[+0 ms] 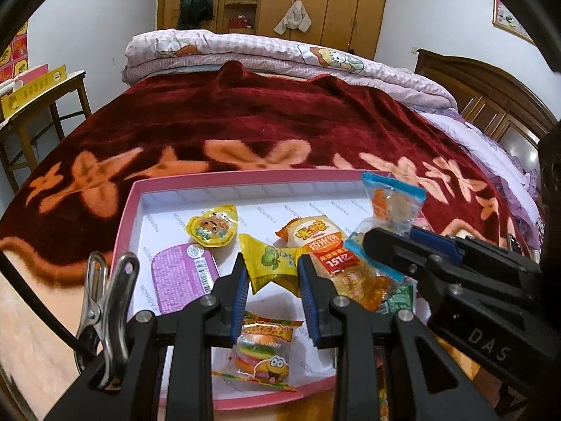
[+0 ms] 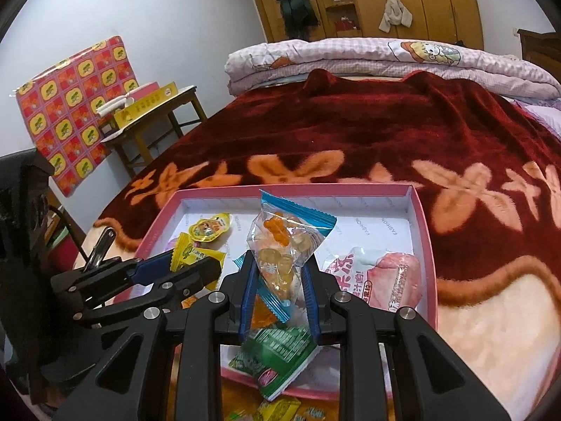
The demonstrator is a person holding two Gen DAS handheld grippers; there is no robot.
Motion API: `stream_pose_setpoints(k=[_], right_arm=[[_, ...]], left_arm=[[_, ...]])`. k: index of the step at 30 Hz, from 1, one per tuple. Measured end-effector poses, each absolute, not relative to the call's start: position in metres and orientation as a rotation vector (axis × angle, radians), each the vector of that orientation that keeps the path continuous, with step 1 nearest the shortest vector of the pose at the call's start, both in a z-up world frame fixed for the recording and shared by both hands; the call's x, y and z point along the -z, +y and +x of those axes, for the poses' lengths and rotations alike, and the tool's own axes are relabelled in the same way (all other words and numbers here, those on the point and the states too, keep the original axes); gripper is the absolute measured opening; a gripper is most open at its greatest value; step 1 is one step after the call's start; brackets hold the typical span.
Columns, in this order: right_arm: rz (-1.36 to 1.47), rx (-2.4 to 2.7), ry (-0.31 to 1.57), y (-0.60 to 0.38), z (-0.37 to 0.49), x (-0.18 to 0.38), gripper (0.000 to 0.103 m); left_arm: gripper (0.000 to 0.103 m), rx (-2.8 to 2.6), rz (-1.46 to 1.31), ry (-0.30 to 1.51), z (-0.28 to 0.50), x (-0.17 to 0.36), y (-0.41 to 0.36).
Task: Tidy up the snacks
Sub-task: 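Open both grippers to release the yellow candy and gummy bag in the tray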
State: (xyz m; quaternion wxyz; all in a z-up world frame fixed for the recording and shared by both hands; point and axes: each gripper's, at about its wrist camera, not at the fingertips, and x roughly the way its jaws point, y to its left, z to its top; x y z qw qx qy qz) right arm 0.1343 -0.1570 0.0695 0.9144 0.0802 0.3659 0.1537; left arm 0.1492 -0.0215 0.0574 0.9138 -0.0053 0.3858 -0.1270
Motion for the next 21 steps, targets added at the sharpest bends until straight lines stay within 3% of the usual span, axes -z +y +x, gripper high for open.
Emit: stream_pose_setpoints(k=[16, 21], right_arm=[[0.202, -0.321, 0.823, -0.156, 0.147, -0.049, 0.026], [0.201, -0.31, 0.825, -0.157, 0.147, -0.049, 0.033]], left_arm=[[0.03, 0.244, -0.03, 0.846, 0.16, -0.045, -0.018], [0.035, 0.232, -0.04, 0.859, 0.161, -0.045, -0.015]])
